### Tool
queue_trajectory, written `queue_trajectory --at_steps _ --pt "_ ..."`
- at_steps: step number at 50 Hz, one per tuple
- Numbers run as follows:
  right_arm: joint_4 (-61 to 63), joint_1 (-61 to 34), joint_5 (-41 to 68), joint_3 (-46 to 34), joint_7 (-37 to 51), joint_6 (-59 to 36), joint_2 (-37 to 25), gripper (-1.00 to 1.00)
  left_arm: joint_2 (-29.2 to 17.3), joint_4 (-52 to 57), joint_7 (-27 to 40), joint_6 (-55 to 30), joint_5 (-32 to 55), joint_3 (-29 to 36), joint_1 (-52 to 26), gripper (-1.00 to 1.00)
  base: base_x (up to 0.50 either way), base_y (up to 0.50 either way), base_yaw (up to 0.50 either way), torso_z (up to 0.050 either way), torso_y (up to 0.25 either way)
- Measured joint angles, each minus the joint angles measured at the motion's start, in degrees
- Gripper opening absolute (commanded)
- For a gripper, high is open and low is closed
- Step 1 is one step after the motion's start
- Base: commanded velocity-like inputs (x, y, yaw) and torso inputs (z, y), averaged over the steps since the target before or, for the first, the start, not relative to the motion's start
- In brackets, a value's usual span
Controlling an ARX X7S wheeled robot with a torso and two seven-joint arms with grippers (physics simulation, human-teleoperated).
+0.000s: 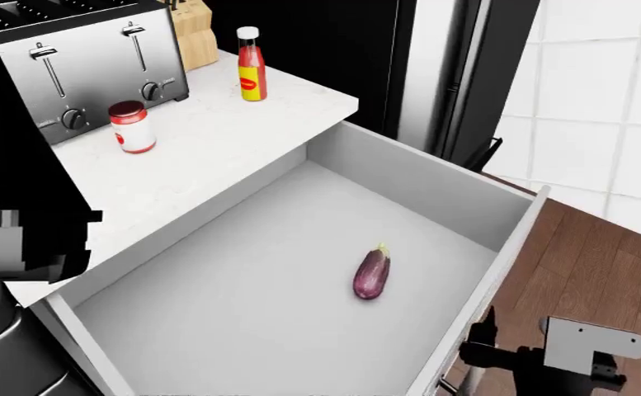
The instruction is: Close the right drawer.
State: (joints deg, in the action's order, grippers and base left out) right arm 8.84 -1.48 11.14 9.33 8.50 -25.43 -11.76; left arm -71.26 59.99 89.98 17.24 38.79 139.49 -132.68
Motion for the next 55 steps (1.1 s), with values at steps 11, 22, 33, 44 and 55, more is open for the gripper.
queue_trajectory --at_steps 11,22,33,44,55 --pt "-1.3 -1.2 -1.1 -1.8 -0.9 0.3 -0.2 1.0 0.0 0.0 0.0 0.2 0.1 0.9 -1.0 1.0 0.0 0.0 0.0 0.0 0.0" --pt "-3.2 -2.2 -1.8 -4.5 -2.1 0.8 -0.4 1.0 0.0 0.0 0.0 0.0 0.0 0.8 -0.7 1.0 0.0 0.0 0.0 0.0 0.0" --pt "-5.2 -3.4 -2.8 -7.5 -2.4 1.2 -0.3 1.0 0.0 0.0 0.0 -0.5 -0.3 -0.7 1.2 1.0 0.0 0.0 0.0 0.0 0.0" --pt "-6.3 -4.2 -3.4 -9.5 -2.7 1.4 -0.3 1.0 0.0 0.0 0.0 -0.7 -0.2 -0.8 1.3 1.0 0.0 0.0 0.0 0.0 0.0" --pt "-7.5 -5.0 -4.0 -11.3 -3.1 1.6 -0.2 1.0 0.0 0.0 0.0 -0.4 0.0 0.6 -0.2 1.0 0.0 0.0 0.0 0.0 0.0"
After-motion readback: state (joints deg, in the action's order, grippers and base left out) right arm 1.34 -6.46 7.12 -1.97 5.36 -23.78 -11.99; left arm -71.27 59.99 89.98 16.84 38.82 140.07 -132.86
